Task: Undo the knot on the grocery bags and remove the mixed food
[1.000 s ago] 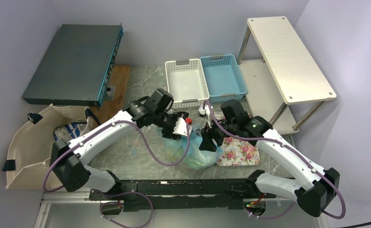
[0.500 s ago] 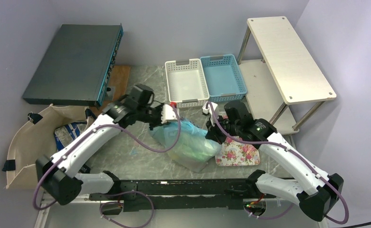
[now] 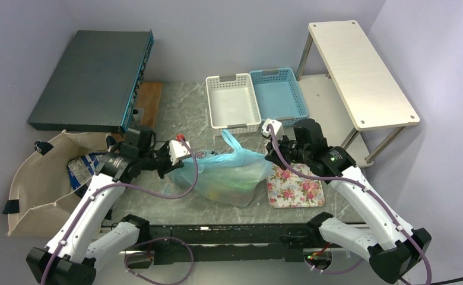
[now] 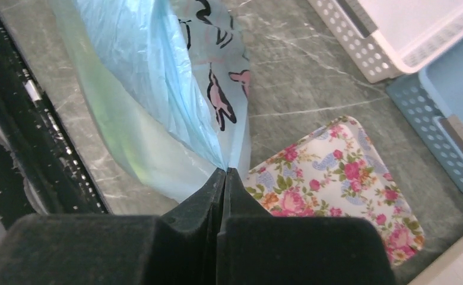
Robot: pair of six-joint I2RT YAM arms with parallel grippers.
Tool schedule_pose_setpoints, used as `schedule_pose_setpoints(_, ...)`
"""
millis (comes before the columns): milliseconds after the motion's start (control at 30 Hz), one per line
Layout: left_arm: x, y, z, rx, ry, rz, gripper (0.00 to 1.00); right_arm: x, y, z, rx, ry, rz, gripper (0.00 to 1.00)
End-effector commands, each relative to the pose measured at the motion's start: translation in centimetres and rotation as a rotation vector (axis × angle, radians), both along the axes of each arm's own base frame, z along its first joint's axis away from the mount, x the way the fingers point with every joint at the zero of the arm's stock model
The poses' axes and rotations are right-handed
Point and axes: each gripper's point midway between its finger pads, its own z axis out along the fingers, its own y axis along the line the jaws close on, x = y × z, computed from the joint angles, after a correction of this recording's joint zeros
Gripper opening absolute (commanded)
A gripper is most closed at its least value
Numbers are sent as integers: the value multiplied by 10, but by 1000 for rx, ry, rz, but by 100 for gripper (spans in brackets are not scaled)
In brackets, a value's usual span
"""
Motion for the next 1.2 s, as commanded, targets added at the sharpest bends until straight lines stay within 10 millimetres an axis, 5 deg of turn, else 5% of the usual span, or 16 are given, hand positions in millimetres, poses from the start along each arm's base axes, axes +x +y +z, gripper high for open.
schedule_pose_setpoints(0, -12, -6, 5, 4, -63, -66, 0, -8, 17, 12, 55, 27, 126, 10)
schedule_pose_setpoints(100, -16, -18, 6, 33, -68, -118, 0, -6, 39, 33, 128, 68, 190, 66)
schedule_pose_setpoints(200, -14, -23, 11, 19, -71, -115, 0, 6, 61, 61, 213, 84, 204, 89)
schedule_pose_setpoints(300, -7, -25, 16, 9, -71, -82, 0, 8, 82, 81, 280, 121, 237, 100)
schedule_pose_setpoints(367, -1, -26, 18, 0, -57, -45, 0, -11, 103, 84, 279, 151, 323, 100)
schedule_pose_setpoints(467, 6, -28, 26, -19, -40, -6, 3, -39, 124, 71, 206, 126, 420, 100)
schedule_pose_setpoints(533, 11, -29, 32, -35, -40, 12, 3, -39, 128, 55, 166, 128, 406, 100)
schedule_pose_setpoints(600, 13, -29, 39, -58, -37, 28, 3, -25, 125, 36, 98, 120, 351, 92)
schedule_pose_setpoints(633, 14, -28, 41, -67, -29, 37, 3, -16, 123, 30, 60, 107, 323, 78)
schedule_pose_setpoints(700, 14, -24, 44, -77, 12, 63, 3, -2, 121, 32, 12, 80, 287, 33)
schedule_pose_setpoints(767, 19, -17, 49, -103, 51, 103, 2, 13, 117, 48, 2, 18, 247, 0)
schedule_pose_setpoints(1000, 20, 0, 88, -180, -29, 114, 2, 64, 100, 128, 112, -193, 114, 0)
schedule_pose_setpoints(1100, -3, 5, 69, -137, -61, 40, 6, 59, 92, 146, 180, -201, 119, 0)
schedule_pose_setpoints(1167, -12, 15, 40, -73, -67, 39, 13, 46, 90, 126, 180, -167, 148, 0)
